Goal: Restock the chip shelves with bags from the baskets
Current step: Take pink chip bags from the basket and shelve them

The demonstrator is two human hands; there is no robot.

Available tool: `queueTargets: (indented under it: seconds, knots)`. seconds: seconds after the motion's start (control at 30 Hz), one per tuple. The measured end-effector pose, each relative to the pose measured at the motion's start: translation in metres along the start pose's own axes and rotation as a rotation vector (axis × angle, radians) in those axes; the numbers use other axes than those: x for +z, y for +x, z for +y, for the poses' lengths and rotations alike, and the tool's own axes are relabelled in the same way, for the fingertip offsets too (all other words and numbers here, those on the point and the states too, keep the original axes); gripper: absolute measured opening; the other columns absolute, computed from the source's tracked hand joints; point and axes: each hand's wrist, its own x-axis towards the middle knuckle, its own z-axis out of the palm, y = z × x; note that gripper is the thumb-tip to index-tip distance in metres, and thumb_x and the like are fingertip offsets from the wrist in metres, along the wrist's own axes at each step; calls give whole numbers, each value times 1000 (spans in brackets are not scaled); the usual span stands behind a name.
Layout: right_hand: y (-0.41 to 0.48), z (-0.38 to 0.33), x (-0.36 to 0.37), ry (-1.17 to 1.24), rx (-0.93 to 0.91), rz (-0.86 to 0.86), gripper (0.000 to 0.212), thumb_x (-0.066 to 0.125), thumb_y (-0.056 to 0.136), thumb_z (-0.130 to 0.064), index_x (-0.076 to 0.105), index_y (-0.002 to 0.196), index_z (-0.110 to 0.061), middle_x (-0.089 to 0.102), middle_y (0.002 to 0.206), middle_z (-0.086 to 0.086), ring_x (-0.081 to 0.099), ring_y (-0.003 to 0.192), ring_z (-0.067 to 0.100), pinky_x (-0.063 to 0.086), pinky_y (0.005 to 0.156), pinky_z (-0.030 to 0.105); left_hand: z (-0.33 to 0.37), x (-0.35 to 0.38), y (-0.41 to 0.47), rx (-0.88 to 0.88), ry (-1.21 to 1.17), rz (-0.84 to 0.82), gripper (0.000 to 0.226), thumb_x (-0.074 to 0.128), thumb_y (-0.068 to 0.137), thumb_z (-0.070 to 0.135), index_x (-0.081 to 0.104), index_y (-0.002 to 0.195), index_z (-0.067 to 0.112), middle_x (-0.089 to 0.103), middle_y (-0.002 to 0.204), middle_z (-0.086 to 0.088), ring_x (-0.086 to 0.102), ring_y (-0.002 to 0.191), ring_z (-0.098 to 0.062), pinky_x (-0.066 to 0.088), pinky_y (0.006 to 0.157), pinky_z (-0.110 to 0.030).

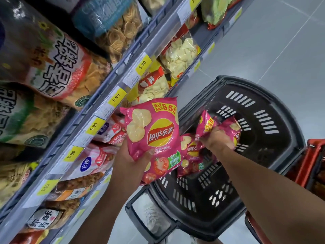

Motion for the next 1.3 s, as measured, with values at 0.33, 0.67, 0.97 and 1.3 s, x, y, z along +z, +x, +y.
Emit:
queueTargets:
  seconds: [0.33,0.67,0.97,1.3]
  knots:
    - [-52,40,-49,255,-165,101,25,69,91,-48,69,104,-26,72,99,-2,67,78,16,52,77,26,21,1,-17,-43,10,-10,62,81,89,17,54,144,28,70,124,11,68,115,-13,58,96,-42]
    - [-187,58,-171,930,-206,-118,20,64,98,-28,59,101,-9,75,87,3,73,78,19,53,65,23,114,-3,-66,-23,145,-165,52,77,92,18,54,136,35,70,124,13,66,117,-13,53,106,-48]
    - [-331,81,-272,1069,-375,-185,59,76,74,-60,53,99,-12,73,99,6,71,90,19,61,74,30,232,-24,-166,-20,139,-368,57,77,92,39,48,141,36,62,132,15,59,124,-12,47,110,-41]
    - [-440,87,-358,994,-664,-151,57,79,86,-6,47,132,-12,76,103,18,69,75,31,53,69,43,297,-95,-245,18,-48,-394,58,82,88,40,53,137,34,75,125,2,73,112,-24,62,80,-40]
